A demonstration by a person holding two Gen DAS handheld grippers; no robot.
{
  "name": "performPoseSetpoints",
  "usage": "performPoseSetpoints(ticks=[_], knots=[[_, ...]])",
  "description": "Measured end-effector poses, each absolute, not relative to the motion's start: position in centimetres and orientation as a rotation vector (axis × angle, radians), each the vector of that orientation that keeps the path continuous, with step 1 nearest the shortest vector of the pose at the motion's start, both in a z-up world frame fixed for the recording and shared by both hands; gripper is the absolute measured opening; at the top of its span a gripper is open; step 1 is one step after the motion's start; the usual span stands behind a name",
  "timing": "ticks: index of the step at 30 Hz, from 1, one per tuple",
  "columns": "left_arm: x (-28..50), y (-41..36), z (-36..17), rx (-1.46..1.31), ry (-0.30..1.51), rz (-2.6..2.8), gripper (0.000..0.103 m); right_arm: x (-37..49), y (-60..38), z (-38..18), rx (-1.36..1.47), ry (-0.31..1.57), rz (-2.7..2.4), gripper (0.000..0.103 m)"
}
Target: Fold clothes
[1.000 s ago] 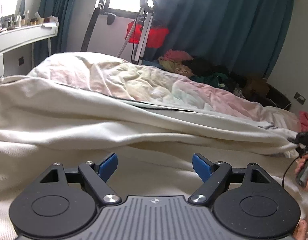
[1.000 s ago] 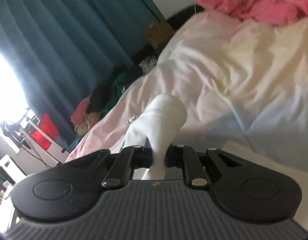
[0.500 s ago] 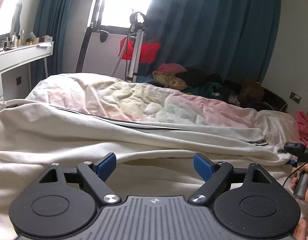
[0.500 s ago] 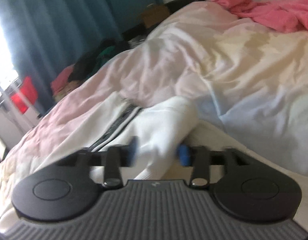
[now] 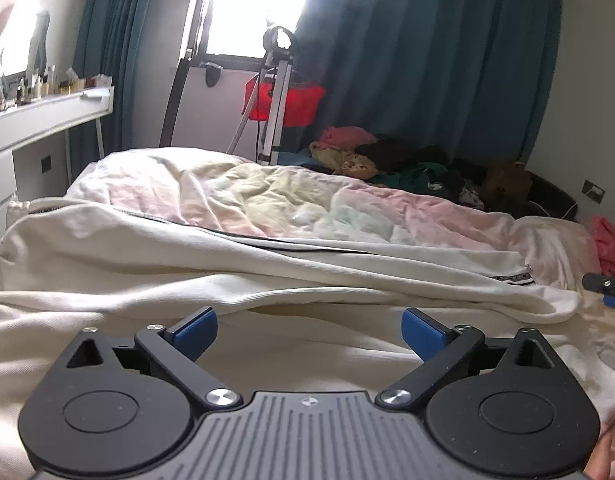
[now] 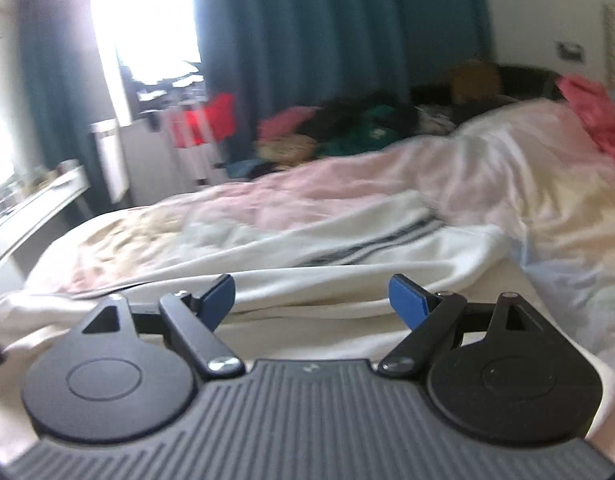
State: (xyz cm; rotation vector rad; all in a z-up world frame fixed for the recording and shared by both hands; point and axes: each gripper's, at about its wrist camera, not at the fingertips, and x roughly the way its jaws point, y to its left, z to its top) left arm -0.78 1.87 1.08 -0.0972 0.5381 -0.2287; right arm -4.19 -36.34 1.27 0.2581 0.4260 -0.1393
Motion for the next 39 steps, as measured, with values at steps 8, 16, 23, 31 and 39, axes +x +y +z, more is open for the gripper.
performPoseSetpoints(ticks=[8, 16, 23, 31, 39], knots=[[-0.1, 1.7, -1.0, -0.074, 0.563, -0.181, 0.102, -4.5, -34.9, 1.3, 0.231, 0.439, -0.121, 0.086], [1.8, 6.9, -2.3, -0.24, 0.684, -0.004, 0.102, -4.4, -35.2, 0.4, 0.239, 0.492, -0.168, 0.085], [1.0, 17.8, 0.3, -0.5, 0.716, 0.254, 0.102, -5.8, -38.1, 0.0, 0.348, 0.519, -0.255, 0.085], [-3.9, 32.3, 0.3, -0.92, 0.746, 0.345, 0.099, -12.5, -46.8, -1.9, 0.552, 0.465, -0.385, 0.085], [-7.2, 36.2, -1.7, -1.044, 0.746, 0.224, 0.099, -20.5, -53.3, -3.9, 0.755, 0.436, -0.559, 0.086]])
